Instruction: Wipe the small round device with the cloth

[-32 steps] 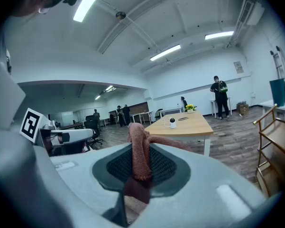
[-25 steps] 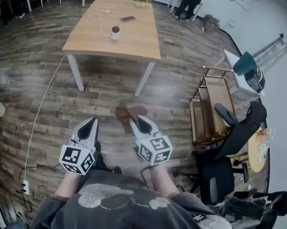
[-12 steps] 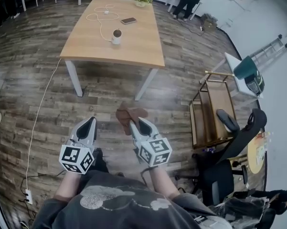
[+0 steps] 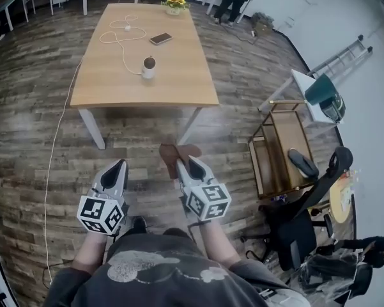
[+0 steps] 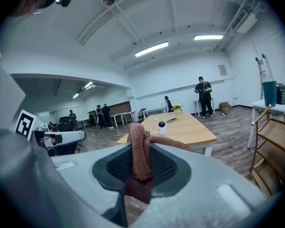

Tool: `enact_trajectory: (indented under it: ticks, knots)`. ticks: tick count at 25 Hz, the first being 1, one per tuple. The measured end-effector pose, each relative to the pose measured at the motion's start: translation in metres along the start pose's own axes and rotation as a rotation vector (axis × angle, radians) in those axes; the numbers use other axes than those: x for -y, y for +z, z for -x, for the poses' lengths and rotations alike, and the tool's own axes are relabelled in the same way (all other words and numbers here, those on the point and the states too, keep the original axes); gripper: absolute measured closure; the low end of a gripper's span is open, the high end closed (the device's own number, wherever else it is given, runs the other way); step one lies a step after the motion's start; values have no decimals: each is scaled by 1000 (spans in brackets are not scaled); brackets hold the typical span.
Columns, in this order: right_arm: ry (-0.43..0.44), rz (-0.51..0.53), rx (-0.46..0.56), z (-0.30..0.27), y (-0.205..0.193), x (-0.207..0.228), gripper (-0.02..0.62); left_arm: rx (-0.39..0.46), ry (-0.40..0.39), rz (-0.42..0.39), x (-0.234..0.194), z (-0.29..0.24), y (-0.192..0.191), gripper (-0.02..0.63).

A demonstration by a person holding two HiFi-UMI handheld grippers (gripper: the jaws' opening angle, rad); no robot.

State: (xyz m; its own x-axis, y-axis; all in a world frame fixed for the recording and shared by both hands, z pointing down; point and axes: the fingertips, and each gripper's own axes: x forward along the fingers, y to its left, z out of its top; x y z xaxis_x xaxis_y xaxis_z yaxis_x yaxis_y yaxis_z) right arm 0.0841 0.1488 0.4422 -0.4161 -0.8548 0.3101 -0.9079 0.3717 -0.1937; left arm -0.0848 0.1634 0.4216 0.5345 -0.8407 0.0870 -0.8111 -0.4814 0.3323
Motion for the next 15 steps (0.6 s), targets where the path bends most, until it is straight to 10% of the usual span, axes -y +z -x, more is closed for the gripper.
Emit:
enact_trajectory:
  ticks: [15]
  knots:
    - [-20, -33, -43, -80, -2, 33, 523, -57, 39, 21, -65, -42, -8, 588]
